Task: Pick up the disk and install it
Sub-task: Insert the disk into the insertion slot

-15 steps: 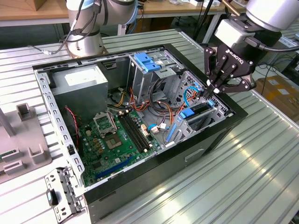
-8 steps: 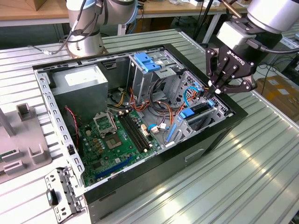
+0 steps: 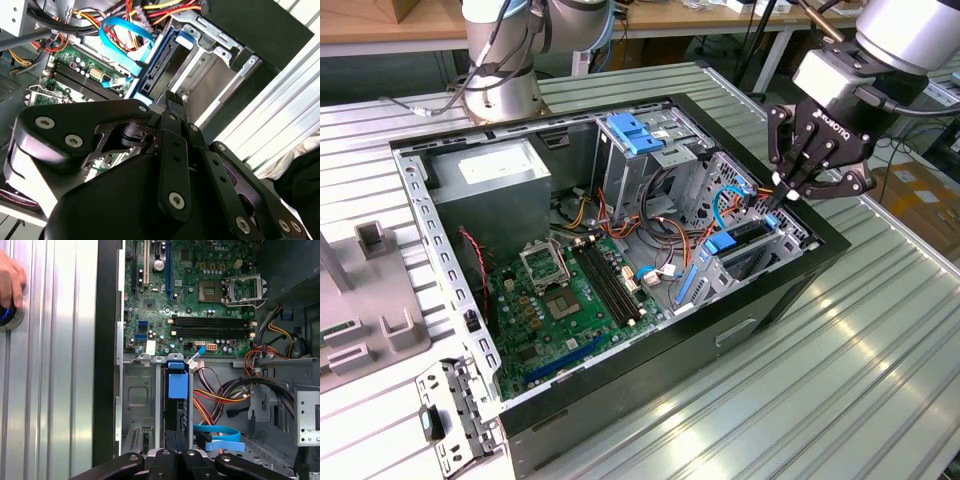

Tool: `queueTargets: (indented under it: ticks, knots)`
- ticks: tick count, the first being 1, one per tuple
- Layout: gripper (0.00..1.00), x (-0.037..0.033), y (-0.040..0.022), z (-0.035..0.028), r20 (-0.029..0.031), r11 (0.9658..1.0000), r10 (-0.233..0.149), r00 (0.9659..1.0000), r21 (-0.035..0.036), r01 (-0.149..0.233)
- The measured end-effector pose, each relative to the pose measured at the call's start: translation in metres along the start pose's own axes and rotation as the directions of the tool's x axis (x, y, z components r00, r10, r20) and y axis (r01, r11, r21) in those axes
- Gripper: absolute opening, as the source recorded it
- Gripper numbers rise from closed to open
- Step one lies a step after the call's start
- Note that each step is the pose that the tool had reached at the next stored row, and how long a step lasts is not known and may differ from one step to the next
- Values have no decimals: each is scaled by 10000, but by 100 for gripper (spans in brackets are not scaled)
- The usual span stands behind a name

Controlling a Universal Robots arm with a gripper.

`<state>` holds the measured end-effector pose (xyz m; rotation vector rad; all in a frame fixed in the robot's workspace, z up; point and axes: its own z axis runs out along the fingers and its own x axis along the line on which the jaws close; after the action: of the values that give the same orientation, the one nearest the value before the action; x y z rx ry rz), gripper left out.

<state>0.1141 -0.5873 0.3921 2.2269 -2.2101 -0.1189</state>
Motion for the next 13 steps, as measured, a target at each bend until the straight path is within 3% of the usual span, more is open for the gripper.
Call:
queueTargets:
  ticks: [13]
  knots:
    - [11,2,-242,10,-7,10000,0,10000,0,0]
